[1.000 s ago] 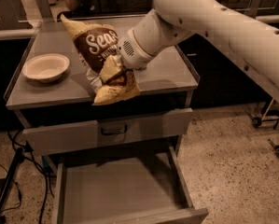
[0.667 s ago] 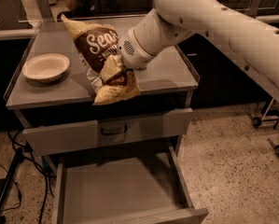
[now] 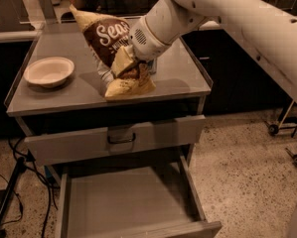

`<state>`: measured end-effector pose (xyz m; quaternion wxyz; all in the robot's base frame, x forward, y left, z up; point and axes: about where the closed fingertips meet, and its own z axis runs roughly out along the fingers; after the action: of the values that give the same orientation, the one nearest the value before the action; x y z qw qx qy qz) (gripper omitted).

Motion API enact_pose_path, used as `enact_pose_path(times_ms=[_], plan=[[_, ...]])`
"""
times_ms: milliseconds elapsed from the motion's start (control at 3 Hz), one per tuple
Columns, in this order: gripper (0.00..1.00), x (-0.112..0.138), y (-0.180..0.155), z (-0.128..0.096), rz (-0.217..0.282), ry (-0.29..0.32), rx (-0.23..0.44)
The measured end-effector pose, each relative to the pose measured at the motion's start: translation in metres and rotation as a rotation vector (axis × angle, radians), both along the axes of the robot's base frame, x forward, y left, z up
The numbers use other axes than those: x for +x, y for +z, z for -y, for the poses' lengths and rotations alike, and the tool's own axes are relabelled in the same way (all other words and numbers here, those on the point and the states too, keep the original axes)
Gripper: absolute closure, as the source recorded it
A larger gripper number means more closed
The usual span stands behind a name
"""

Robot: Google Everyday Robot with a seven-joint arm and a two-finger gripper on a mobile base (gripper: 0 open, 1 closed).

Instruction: Pick brown chip bag from middle drawer and place on counter

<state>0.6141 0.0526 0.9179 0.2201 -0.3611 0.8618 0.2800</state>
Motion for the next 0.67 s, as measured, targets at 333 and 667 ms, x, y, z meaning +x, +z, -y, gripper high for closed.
enact_pose_path(times_ms=[333, 667], plan=[[1.00, -0.0009, 0.0033, 0.0005, -0.001, 0.019, 0.016], [1.00, -0.0006, -0.0049, -0.0093, -0.033, 0.033, -0.010]])
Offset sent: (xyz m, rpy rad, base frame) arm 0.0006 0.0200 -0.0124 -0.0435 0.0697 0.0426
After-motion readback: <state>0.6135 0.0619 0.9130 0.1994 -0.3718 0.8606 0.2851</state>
